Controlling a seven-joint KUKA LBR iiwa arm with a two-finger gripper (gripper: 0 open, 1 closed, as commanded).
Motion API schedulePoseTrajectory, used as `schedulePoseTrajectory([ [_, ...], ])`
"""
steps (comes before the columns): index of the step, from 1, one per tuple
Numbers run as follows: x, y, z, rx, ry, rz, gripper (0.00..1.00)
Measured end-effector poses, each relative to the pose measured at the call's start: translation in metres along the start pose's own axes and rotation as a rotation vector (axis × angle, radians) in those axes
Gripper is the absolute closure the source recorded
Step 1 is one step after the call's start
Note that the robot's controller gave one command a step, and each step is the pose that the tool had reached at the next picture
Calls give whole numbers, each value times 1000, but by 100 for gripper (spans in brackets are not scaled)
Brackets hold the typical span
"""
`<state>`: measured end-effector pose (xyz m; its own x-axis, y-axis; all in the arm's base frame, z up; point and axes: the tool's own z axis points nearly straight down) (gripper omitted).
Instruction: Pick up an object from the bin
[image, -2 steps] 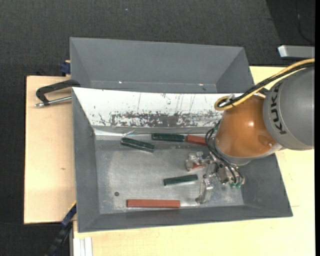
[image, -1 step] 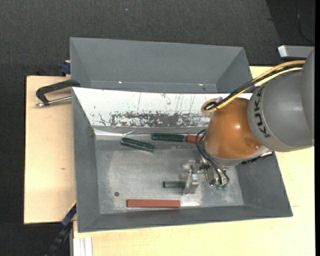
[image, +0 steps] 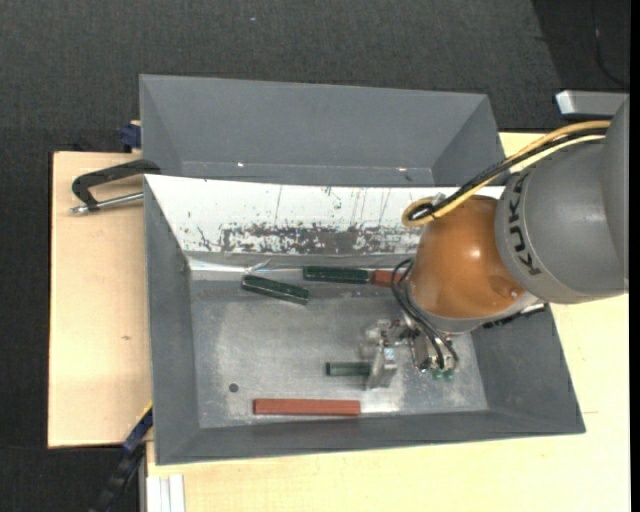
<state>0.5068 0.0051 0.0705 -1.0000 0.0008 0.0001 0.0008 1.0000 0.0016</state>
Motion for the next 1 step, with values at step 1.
schedulePoseTrajectory([
  [1, 8, 24, -151, 0, -6, 32, 100],
])
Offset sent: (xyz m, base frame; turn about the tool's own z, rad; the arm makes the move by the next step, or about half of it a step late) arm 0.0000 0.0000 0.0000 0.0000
